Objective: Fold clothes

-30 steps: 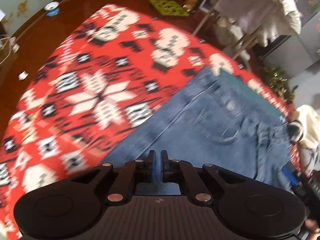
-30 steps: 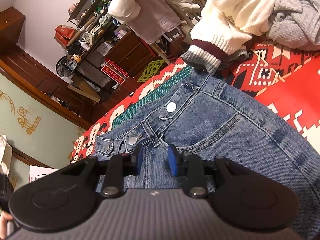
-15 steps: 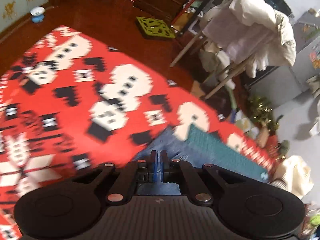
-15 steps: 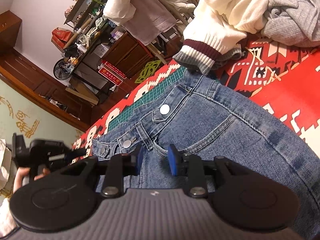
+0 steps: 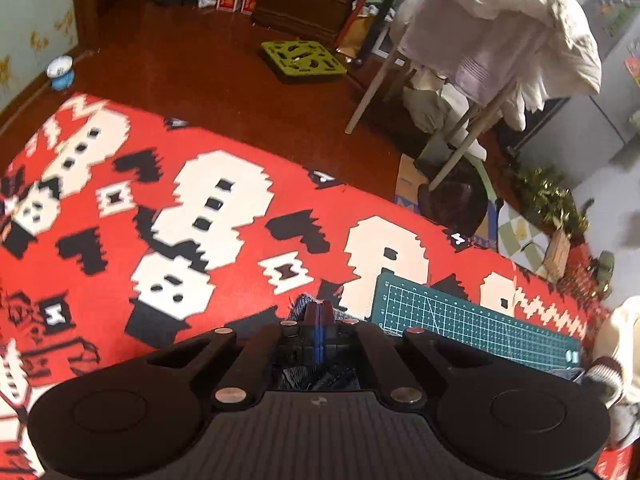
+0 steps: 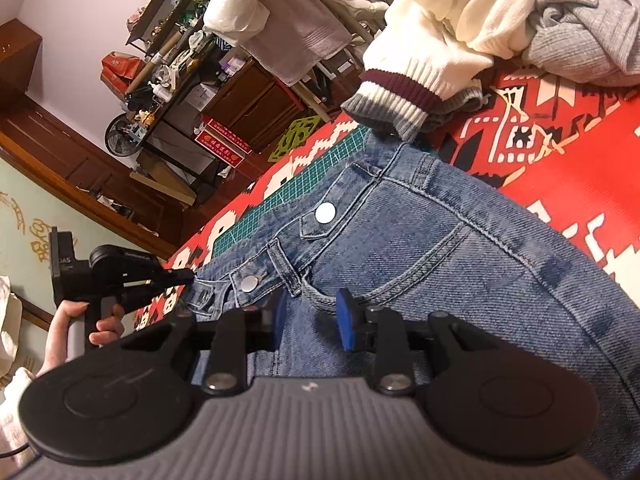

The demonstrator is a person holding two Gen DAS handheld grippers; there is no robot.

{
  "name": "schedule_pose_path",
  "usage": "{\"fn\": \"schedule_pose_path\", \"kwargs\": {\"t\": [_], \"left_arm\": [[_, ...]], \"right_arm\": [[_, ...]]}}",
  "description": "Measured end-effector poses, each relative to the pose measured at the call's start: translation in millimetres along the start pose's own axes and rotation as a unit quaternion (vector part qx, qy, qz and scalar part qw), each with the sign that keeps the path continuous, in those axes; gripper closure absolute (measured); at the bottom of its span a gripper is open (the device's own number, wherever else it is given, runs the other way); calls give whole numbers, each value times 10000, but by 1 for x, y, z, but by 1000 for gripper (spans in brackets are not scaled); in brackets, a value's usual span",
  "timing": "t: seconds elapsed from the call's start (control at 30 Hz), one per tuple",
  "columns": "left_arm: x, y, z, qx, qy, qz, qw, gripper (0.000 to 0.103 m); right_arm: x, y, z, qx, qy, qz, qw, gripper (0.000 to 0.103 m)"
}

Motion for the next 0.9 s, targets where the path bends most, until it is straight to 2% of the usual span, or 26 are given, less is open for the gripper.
{"fn": "schedule_pose_path", "kwargs": {"t": [0.1,0.23,0.43,0.63,0.7,0.9], "left_arm": [[4,5,0,154,197,185,9995,102],[10,11,-5,423,262,405,9979,102],[-8,28,-32,-215,235,589,9978,102],[-44,78,-23,-1087,-436,701,9906,102],[-53,100,-15,-1175,-544,841,9880,102],[-60,135,16,-939,-600,1146,9871,102]], "right_arm": [[0,-1,-1,0,17,-26,10000,72],[1,-1,0,-13,16,-22,10000,72],[2,1,3,-25,5,11,10000,72],[3,-3,-2,0,58,-46,10000,72],[4,-2,-2,-9,67,-40,10000,72],[6,6,0,-6,65,68,10000,72]]}}
Point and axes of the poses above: each gripper's, at about its wrist camera, not at the fingertips, and z roughly the way its jaws point, y to its right, x to its top, the point moved 5 cm from there along z, roughly the way its jaws point, and after that the axes turned 2 degrees about -z, right-handed, at the moved point
